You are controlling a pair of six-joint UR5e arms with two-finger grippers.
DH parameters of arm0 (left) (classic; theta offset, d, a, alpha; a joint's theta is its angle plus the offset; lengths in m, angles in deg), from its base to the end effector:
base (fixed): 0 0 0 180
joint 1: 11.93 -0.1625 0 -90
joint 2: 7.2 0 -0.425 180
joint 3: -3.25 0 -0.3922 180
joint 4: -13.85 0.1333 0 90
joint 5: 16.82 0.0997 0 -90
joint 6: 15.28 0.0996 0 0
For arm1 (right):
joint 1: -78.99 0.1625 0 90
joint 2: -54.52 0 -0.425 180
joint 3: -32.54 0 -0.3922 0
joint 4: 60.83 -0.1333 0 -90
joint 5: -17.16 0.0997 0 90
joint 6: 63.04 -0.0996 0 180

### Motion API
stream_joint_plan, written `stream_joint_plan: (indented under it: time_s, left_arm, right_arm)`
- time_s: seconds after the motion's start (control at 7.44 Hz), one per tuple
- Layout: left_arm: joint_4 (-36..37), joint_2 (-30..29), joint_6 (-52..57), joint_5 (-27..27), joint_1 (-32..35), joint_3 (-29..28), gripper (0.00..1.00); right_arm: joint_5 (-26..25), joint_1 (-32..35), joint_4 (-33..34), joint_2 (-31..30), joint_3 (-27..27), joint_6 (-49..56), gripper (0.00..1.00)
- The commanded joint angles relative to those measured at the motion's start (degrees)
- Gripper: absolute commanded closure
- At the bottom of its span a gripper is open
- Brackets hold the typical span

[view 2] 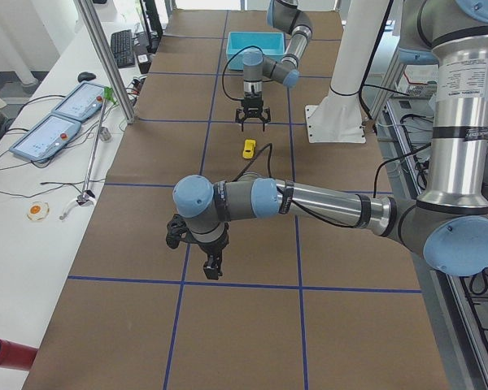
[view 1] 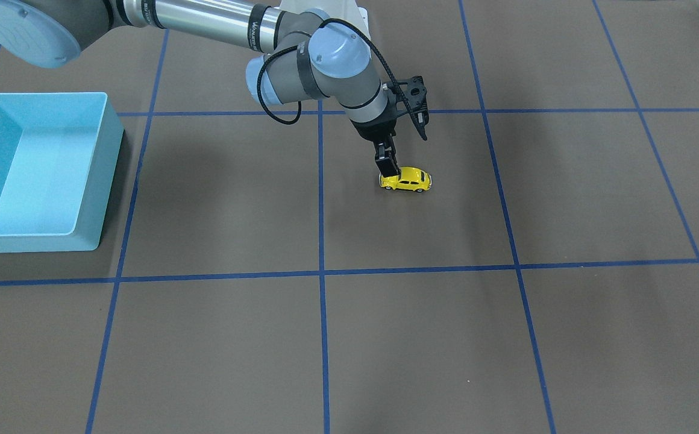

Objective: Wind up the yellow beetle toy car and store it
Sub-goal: 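Close the right gripper around the yellow car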

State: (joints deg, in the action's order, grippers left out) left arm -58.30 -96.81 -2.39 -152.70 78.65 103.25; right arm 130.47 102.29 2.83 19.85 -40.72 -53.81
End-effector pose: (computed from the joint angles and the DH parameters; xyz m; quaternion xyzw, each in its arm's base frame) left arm -0.0666 -0.4719 0.6049 -0.0201 0.3938 0.0706 0.9162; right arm -0.6803 -0.3952 0.1081 0.3790 -0.4022 -0.5938 0.5848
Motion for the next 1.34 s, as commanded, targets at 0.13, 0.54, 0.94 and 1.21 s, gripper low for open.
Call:
stream_joint_plan:
  time_s: [0.13, 0.54, 0.94, 1.21]
  left_arm:
    - [0.0, -0.1, -0.1, 0.0, -0.1, -0.2, 0.0]
    - [0.0, 0.0, -0.1, 0.0, -0.1, -0.2, 0.0]
    - [0.0, -0.1, -0.1, 0.0, -0.1, -0.2, 0.0]
    - [0.0, -0.1, -0.1, 0.0, -0.1, -0.2, 0.0]
  right_arm:
    - [0.4, -0.3, -0.7, 1.2, 4.0, 0.2, 0.0]
    - [0.3, -0.3, -3.2, 2.3, 6.7, -0.4, 0.0]
    - [0.3, -0.4, -3.3, 3.7, 9.4, -0.4, 0.0]
    - [0.2, -1.3, -4.9, 3.6, 11.5, -0.4, 0.0]
